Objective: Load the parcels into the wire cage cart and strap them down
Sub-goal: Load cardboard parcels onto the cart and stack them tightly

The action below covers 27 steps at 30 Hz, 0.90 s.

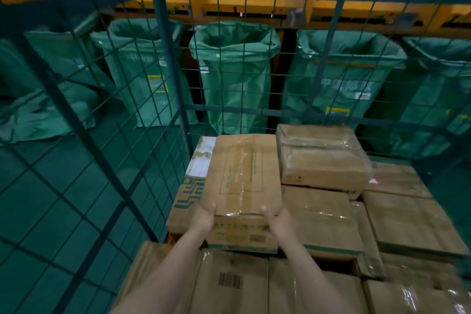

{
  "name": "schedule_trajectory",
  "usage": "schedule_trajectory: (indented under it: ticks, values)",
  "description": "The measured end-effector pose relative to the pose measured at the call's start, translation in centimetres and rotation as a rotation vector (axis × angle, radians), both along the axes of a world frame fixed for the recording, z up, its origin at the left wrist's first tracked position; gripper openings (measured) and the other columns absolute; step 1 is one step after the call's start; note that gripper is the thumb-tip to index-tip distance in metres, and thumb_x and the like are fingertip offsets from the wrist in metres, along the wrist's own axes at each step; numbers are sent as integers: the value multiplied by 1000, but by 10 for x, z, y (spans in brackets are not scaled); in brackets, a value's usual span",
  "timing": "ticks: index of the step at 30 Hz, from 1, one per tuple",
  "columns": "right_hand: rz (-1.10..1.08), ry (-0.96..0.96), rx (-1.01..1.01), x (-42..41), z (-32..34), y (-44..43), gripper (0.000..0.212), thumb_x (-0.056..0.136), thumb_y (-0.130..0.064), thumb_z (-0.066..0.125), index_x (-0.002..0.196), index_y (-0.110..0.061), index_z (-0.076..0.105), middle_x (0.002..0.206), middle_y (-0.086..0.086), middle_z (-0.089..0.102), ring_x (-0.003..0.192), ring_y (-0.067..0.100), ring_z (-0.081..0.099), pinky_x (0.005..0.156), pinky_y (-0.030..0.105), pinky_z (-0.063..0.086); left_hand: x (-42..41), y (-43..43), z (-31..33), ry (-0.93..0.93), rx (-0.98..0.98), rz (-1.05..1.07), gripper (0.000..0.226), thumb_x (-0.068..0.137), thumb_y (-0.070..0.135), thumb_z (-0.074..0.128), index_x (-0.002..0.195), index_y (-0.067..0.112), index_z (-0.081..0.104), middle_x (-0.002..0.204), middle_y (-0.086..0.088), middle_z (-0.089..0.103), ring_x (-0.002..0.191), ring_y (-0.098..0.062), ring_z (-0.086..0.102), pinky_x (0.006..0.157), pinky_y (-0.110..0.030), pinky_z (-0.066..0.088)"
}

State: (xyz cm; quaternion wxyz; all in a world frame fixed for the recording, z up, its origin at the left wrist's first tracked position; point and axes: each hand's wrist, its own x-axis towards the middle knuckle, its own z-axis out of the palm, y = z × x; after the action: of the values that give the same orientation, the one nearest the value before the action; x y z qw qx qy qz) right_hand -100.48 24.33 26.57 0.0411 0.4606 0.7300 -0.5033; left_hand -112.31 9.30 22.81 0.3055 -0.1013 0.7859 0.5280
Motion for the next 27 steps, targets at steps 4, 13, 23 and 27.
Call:
schedule_trajectory:
  ticks: [4, 13, 23, 27]
  values:
    - [-5, 130, -62, -28, 6, 2, 72, 94, -37, 52, 150, -8, 17, 140, 11, 48, 126, 30, 47, 104, 38, 40, 1, 17, 55, 159, -177, 35, 38, 101, 25, 38, 133, 4, 43, 126, -17, 54, 114, -33, 51, 90, -35, 41]
    - [333, 68, 87, -109, 8, -20, 38, 95, -54, 39, 96, -19, 54, 87, -4, 55, 86, 22, 53, 68, 28, 38, -107, 52, 60, 387, -75, 245, 74, 95, 22, 52, 150, 16, 4, 154, -17, 8, 139, -33, 22, 112, -43, 22]
    - [-156, 154, 329, -196, 16, 49, 54, 93, -33, 55, 137, -8, 37, 139, 15, 39, 119, 33, 49, 91, 39, 43, -159, 50, 68, 251, -342, -471, 130, 66, 34, 83, 149, 19, -15, 153, -24, -15, 143, -40, -10, 117, -48, 5]
    - [-105, 133, 323, -217, 13, 91, 89, 88, -39, 62, 151, -17, 2, 156, 16, 9, 132, 39, 35, 102, 46, 37, -206, 45, 63, 491, -484, -579, 107, 73, 14, 79, 150, 18, 5, 147, -20, 30, 134, -36, 33, 110, -43, 32]
